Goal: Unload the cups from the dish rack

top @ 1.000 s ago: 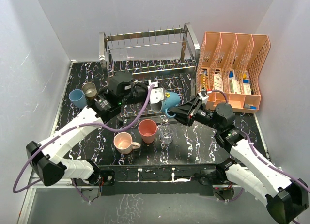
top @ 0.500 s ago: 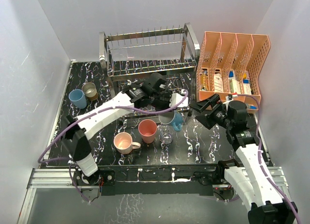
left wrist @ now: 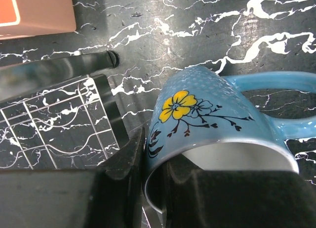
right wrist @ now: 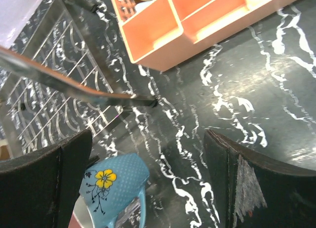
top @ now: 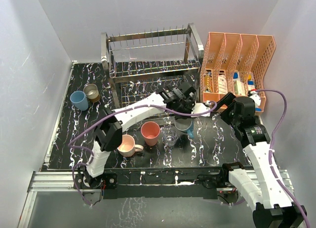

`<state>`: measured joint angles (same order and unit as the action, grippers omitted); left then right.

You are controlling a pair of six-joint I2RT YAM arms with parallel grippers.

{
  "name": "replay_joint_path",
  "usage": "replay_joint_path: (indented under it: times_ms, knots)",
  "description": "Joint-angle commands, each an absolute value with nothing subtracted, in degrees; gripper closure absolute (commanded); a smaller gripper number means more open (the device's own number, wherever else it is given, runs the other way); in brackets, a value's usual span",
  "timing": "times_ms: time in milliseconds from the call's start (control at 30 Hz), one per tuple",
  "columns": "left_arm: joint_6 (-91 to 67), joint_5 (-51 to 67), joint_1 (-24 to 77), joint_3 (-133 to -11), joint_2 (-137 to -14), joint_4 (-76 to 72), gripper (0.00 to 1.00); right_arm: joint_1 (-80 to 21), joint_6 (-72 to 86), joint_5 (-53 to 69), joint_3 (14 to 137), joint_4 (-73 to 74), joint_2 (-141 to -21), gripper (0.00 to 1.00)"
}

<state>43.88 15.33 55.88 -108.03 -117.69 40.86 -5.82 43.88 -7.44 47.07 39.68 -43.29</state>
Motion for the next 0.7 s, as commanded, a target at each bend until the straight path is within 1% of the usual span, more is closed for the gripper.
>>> replay_joint_path:
  times_ms: [0, 300, 567, 600, 667]
  knots:
    - [44.7, 13.1, 57.5, -114.2, -119.4, 44.9, 1.00, -5.1, 40.9, -16.3, 46.5, 39.5, -43.5, 0.02]
    - [45.2, 8.8, 59.4, -124.8, -128.9, 53.2, 1.00, -3.8, 40.1, -18.5, 45.1, 37.4, -45.4, 0.02]
    - [45.9, 7.6, 60.0, -127.5, -132.4, 55.1, 1.00, -3.5, 39.8, -20.9, 44.1, 37.4, -44.2, 0.02]
    - [45.9, 7.5, 60.0, -127.5, -132.5, 55.1, 0.98, -3.5, 39.8, -20.8, 43.9, 37.3, -44.2, 0.02]
    - [45.8, 7.6, 60.2, -127.6, -132.6, 55.0, 0.91, -3.4, 39.9, -20.7, 43.2, 36.9, -43.9, 0.02]
